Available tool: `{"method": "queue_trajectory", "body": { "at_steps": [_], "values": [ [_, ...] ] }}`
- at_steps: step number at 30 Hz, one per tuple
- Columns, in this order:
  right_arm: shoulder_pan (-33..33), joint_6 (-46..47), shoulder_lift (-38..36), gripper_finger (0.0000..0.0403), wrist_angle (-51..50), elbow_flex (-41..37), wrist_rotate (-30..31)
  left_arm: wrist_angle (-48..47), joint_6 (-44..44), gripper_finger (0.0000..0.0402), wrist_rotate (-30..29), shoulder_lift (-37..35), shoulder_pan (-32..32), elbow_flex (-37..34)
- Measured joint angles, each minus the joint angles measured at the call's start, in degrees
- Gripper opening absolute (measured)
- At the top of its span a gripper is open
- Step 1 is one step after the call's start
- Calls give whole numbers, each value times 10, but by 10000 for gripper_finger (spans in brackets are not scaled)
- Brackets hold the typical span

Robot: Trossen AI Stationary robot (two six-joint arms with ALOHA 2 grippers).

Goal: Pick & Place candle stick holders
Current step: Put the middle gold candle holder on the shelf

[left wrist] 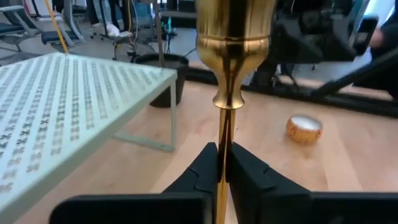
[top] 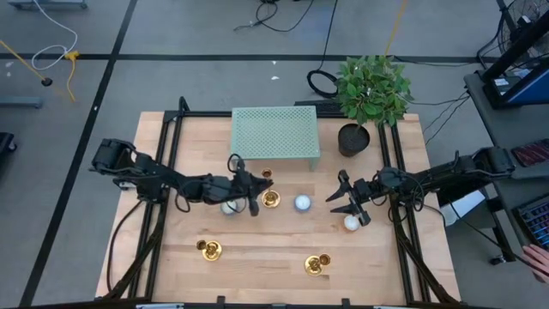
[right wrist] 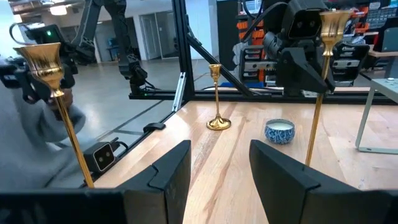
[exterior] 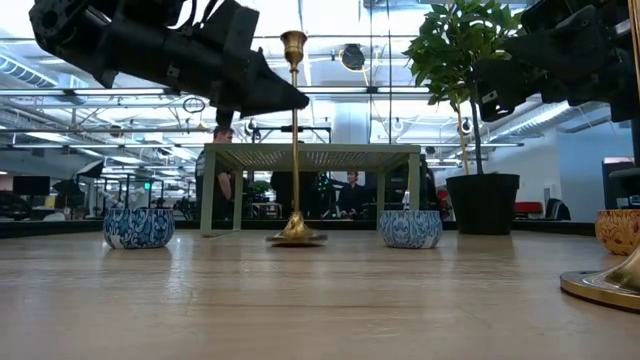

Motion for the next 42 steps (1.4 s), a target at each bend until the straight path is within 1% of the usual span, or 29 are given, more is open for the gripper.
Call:
{"method": "queue_trajectory", "body": {
  "at_steps": [3, 6, 9, 12, 14, 17, 24, 28, 30, 33, 35, 38, 42],
  "values": [
    [0, 0, 0, 155, 0, 0, 0, 26, 2, 27, 0, -11, -1, 0],
    [0, 0, 0, 155, 1, 0, 0, 24, 9, 16, 3, -46, -1, 0],
    [0, 0, 0, 155, 1, 0, 0, -3, 19, 18, 5, -95, -1, 0],
    [0, 0, 0, 155, 2, 0, 2, -27, 41, 17, 21, -147, 3, 0],
    [0, 0, 0, 155, 2, 0, 14, -45, 45, 16, 38, -182, 8, 0],
    [0, 0, 0, 155, 2, 0, 32, -66, 54, 16, 59, -230, 21, 0],
    [-1, -3, 0, 155, 2, 0, 31, -119, 94, 16, 73, -317, 62, 0],
    [-1, -16, 0, 155, 2, 0, 31, -153, 113, 16, 73, -350, 109, 5],
    [-1, -19, 0, 155, 2, 0, 31, -214, 114, 16, 73, -360, 140, 26],
    [-1, -25, 0, 155, 2, 0, 32, -308, 112, 16, 78, -362, 193, 81],
    [-1, -26, 0, 155, 2, 0, 32, -357, 112, 16, 96, -358, 228, 118],
    [-1, -26, 0, 155, 2, 0, 31, -402, 115, 16, 124, -355, 277, 159],
    [-1, -26, 0, 155, 2, 0, 31, -425, 107, 16, 164, -350, 340, 186]
  ]
}}
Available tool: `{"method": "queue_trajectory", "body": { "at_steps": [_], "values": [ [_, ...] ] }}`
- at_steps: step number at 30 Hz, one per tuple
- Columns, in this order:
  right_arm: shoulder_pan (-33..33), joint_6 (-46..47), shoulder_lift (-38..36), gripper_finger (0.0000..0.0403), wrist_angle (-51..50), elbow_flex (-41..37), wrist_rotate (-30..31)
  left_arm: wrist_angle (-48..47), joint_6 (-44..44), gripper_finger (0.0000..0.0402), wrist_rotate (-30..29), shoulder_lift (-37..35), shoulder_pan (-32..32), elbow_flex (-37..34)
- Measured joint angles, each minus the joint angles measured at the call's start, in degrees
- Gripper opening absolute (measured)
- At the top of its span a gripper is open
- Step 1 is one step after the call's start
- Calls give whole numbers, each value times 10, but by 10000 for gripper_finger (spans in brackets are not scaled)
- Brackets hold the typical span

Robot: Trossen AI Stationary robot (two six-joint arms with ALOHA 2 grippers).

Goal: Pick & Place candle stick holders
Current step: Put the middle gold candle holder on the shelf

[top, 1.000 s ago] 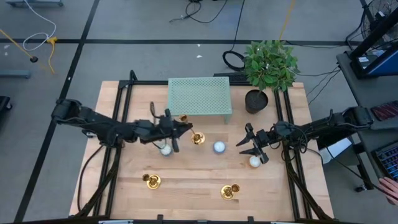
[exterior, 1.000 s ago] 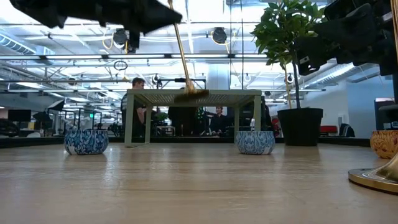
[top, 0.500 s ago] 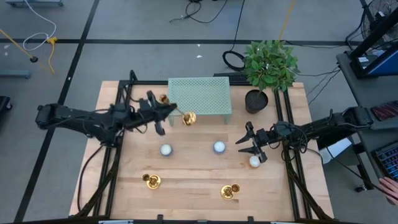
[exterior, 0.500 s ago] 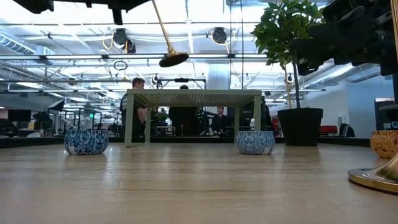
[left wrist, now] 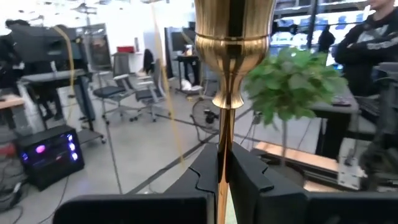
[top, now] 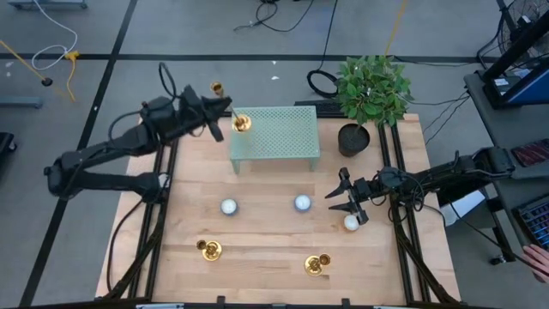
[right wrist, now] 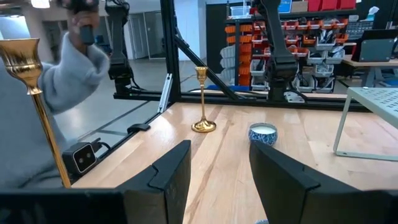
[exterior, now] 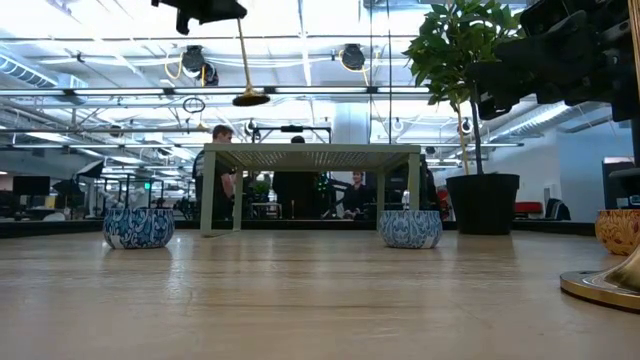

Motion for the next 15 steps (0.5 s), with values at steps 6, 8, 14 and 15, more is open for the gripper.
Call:
{"method": "queue_trajectory", "body": {
  "at_steps": [6, 8, 14, 15],
  "values": [
    [0, 0, 0, 155, 0, 0, 1, -1, -25, 16, 58, 27, 95, 0],
    [0, 0, 0, 155, 0, 0, 3, 13, -19, 16, 85, 45, 119, 0],
    [0, -2, 0, 155, -8, 0, 14, 48, -21, 16, 124, 102, 169, 0],
    [0, -2, 0, 155, -9, 0, 13, 52, -21, 16, 125, 109, 176, 0]
  ]
}}
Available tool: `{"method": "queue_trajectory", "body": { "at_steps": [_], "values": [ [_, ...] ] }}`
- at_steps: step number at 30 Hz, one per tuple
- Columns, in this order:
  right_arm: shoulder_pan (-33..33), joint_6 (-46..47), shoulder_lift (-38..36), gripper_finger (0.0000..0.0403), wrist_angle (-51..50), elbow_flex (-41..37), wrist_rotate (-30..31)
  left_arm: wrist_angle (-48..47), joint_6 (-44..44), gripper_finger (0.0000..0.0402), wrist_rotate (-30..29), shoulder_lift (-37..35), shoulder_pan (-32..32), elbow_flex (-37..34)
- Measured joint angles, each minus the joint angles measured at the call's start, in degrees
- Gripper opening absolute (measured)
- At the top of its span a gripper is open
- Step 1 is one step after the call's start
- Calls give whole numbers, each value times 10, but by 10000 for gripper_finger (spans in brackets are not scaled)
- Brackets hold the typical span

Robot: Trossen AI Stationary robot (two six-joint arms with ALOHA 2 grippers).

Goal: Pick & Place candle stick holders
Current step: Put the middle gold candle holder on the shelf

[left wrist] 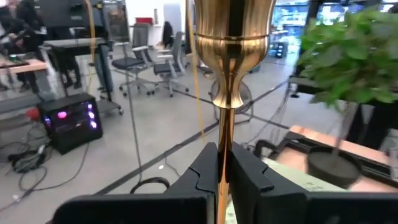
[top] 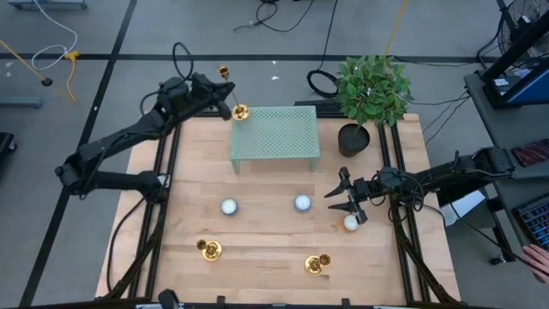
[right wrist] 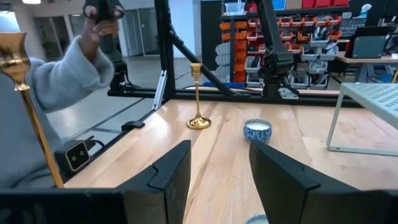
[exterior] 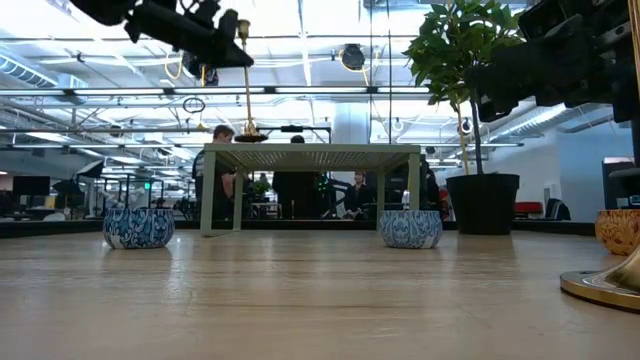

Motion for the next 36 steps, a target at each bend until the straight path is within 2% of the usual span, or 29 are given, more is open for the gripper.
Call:
{"method": "queue_trajectory", "body": {
  "at_steps": [10, 21, 36],
  "values": [
    [0, -2, 0, 155, -4, 0, -1, -3, 11, 16, 53, 39, 24, 0],
    [0, -13, 0, 155, -7, 0, -1, 2, 18, 21, 56, 63, 24, 1],
    [0, -13, 0, 155, -9, 0, -1, -12, 20, 136, 55, 63, 24, 1]
  ]
}}
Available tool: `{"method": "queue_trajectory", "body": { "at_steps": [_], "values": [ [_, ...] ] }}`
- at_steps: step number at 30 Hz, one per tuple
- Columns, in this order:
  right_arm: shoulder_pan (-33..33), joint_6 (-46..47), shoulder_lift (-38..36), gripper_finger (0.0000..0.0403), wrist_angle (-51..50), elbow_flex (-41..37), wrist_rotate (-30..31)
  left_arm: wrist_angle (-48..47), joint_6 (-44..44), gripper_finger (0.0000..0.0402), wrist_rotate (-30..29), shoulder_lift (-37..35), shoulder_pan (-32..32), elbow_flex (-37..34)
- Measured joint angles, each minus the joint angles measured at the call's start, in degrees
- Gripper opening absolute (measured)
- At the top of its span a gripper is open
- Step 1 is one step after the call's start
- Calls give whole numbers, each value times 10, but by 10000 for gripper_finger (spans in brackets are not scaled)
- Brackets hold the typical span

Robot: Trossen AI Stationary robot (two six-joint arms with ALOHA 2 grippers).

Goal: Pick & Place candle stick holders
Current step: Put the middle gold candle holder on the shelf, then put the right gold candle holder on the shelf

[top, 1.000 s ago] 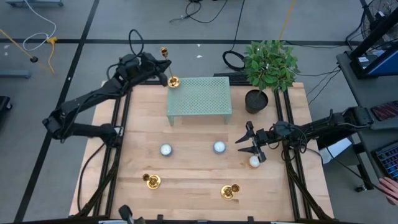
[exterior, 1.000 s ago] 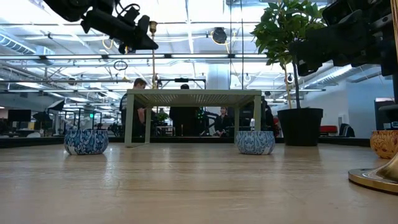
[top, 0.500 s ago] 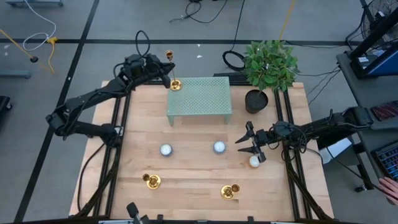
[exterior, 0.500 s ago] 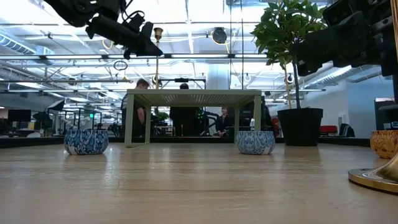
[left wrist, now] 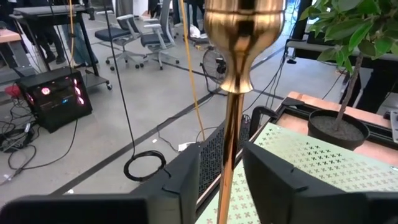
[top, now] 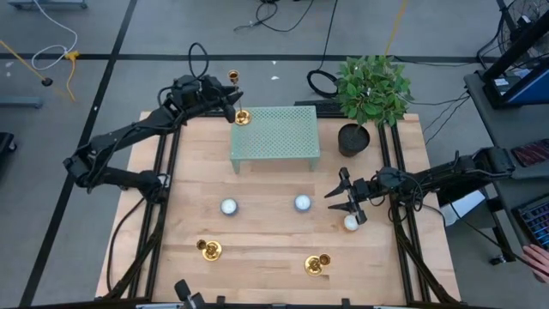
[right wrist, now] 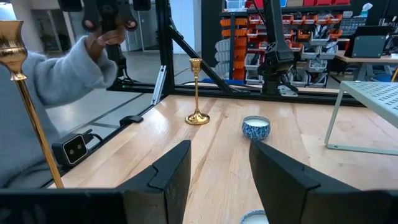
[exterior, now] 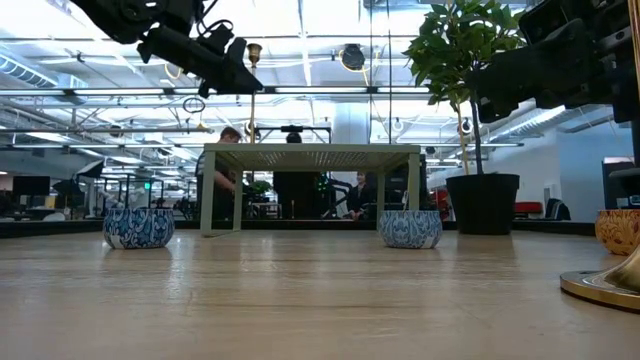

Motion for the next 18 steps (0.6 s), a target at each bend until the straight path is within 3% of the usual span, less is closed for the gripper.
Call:
{"method": "queue_trajectory", "body": {
  "at_steps": [9, 18],
  "values": [
    [0, 0, 0, 159, 0, 0, -1, -41, 3, 193, -2, -13, -11, 0],
    [17, 0, 0, 209, 0, 0, -8, -145, 21, 200, -30, -101, -41, -1]
  ]
}}
